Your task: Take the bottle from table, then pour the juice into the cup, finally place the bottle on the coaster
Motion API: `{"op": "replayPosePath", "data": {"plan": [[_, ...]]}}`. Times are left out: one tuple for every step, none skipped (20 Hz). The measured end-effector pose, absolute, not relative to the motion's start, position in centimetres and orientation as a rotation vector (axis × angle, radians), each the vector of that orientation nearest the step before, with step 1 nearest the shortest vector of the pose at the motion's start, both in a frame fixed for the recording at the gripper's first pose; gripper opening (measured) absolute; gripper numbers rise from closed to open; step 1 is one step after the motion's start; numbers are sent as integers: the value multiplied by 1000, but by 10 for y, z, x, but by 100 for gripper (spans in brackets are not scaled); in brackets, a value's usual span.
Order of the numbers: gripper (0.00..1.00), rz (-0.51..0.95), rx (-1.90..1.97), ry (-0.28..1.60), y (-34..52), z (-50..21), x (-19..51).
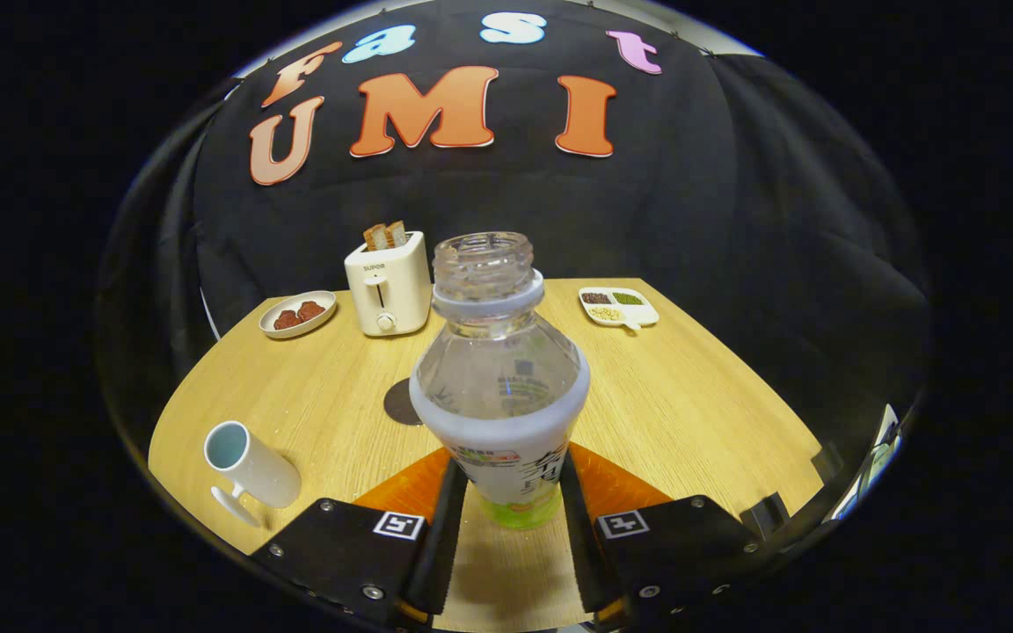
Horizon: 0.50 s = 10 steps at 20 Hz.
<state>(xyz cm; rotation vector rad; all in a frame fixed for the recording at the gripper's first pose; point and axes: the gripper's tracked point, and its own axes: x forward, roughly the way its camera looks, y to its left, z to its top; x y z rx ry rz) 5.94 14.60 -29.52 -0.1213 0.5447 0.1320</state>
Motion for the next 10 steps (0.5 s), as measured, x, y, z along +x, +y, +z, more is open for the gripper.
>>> {"op": "replayPosePath", "data": {"plan": [[57, 135, -158, 541, 152, -292, 59], [57, 139, -206, 537, 157, -288, 57], [57, 141, -260, 530, 163, -284, 58], [57, 146, -315, 522, 169, -281, 57], [57, 156, -369, 510, 176, -278, 55], [57, 162, -426, 497, 181, -276, 54], [57, 165, -482, 477, 187, -273, 54], [57, 169, -533, 465, 192, -274, 53], [57, 174, -582, 459, 198, -275, 52], [57, 174, -631, 454, 203, -277, 52]]}}
